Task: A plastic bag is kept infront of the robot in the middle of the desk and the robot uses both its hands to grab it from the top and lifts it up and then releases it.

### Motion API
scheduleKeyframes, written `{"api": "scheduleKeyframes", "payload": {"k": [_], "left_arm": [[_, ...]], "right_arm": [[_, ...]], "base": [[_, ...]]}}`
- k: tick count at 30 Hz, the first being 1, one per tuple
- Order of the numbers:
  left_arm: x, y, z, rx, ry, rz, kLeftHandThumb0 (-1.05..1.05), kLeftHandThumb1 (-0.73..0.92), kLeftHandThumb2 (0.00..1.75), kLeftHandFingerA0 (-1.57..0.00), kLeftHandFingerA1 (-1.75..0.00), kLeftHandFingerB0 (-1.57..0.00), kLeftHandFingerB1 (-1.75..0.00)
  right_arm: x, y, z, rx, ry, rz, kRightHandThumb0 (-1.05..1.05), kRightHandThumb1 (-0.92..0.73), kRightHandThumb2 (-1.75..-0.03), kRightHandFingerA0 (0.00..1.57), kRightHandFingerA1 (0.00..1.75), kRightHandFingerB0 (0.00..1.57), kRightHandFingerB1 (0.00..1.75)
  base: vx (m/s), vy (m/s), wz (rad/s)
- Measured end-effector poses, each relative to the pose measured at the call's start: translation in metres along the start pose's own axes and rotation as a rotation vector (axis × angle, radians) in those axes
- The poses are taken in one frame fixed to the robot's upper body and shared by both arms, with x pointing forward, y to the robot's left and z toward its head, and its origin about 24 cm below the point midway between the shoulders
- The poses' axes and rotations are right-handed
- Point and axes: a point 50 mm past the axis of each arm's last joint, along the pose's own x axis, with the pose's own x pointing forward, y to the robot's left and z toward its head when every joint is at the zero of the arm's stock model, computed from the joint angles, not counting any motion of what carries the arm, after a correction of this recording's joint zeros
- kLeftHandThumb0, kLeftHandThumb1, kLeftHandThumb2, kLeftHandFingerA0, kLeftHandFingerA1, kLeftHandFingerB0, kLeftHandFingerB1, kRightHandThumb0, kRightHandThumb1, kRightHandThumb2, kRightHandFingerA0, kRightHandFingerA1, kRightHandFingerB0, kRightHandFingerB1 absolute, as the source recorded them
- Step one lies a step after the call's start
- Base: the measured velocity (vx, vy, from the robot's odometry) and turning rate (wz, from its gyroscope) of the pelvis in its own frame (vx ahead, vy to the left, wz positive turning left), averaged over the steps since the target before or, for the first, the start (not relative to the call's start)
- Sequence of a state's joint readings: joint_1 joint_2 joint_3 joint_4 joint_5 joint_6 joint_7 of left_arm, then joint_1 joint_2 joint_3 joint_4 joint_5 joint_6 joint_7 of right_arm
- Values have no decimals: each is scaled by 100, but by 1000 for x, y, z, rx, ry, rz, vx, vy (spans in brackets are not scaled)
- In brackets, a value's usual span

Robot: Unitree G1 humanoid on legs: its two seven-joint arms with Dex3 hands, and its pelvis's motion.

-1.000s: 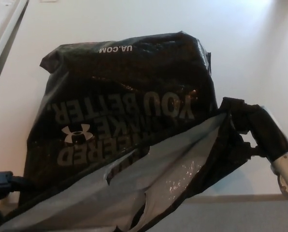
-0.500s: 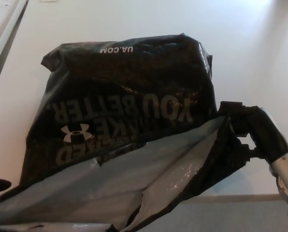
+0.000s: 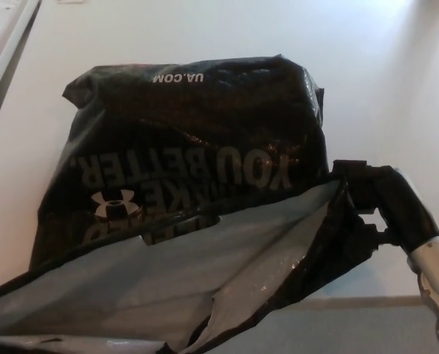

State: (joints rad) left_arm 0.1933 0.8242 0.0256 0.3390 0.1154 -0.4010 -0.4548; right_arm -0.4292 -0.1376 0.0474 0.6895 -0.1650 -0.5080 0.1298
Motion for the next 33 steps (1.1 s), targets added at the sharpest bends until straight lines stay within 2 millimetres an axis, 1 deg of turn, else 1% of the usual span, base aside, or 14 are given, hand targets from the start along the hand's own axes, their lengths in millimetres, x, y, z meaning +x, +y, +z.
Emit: {"api": "scheduleKeyframes", "payload": {"k": [7, 15, 19, 20, 21, 22, 23, 24, 25, 26, 30, 31, 32, 33], "left_arm": [[-1, -5, 1, 2, -17, 7, -46, 51, 77, 0, -5, -3, -35], [3, -19, 20, -56, -90, 15, -49, 51, 78, 0, -2, 0, -33], [6, -25, 37, -110, -156, 36, -49, 52, 77, 0, 0, 0, -27], [6, -26, 43, -117, -180, 43, -46, 51, 78, 0, -4, 0, -28], [6, -26, 49, -125, -201, 50, -44, 51, 77, 0, -3, 0, -27], [6, -27, 55, -136, -226, 59, -44, 51, 77, 0, -3, 0, -27], [6, -27, 59, -146, -241, 65, -39, 61, 58, 0, -2, 0, -27], [6, -28, 64, -163, -259, 74, -39, 50, 76, 0, 0, 0, -28], [6, -28, 66, -171, -268, 78, -39, 50, 76, 0, 0, 0, -28], [6, -30, 73, -194, -295, 88, -39, 51, 77, 0, -3, 0, -29], [6, -34, 90, -259, -346, 126, -40, 50, 77, 0, -9, 0, -34], [7, -34, 92, -271, -352, 134, -45, 60, 59, -12, -27, -23, -32], [8, -35, 95, -290, -358, 151, -36, 67, 50, -48, -167, -38, -161], [10, -36, 97, -308, -361, 170, -31, 78, 54, -65, -175, -43, -175]], "right_arm": [[0, 2, -1, 2, 4, 2, -34, -48, -82, 116, 143, 96, 132], [0, 2, -2, 2, 5, -2, -35, -47, -82, 116, 143, 96, 133], [0, 2, -2, 4, 6, -4, -34, -48, -82, 115, 143, 96, 132], [0, 3, -2, 4, 7, -5, -26, -68, -56, 82, 175, 65, 175], [0, 3, -2, 4, 8, -5, -33, -48, -82, 115, 142, 96, 132], [-1, 3, -3, 6, 11, -6, -33, -48, -82, 115, 142, 96, 132], [-1, 3, -3, 6, 13, -6, -26, -68, -56, 82, 175, 65, 175], [-1, 3, -4, 7, 15, -6, -34, -48, -82, 116, 143, 96, 132], [-1, 3, -4, 7, 15, -7, -34, -48, -82, 116, 143, 96, 132], [-1, 3, -4, 7, 16, -9, -27, -68, -56, 82, 175, 65, 175], [-2, 3, -6, 11, 24, -13, -26, -66, -57, 83, 175, 64, 175], [-2, 3, -6, 11, 26, -14, -26, -66, -57, 83, 175, 64, 175], [-2, 3, -6, 12, 28, -17, -26, -66, -57, 84, 175, 64, 175], [-2, 3, -7, 13, 29, -19, -34, -47, -82, 116, 143, 97, 132]], "base": [[0, 0, 0], [0, 0, 0], [0, 0, 0], [0, 0, 0], [0, 0, 0], [0, 0, 0], [0, 0, 0], [0, 0, 0], [0, 0, 0], [0, 0, 0], [0, 0, 0], [0, 0, 0], [0, 0, 0], [0, 0, 0]]}}
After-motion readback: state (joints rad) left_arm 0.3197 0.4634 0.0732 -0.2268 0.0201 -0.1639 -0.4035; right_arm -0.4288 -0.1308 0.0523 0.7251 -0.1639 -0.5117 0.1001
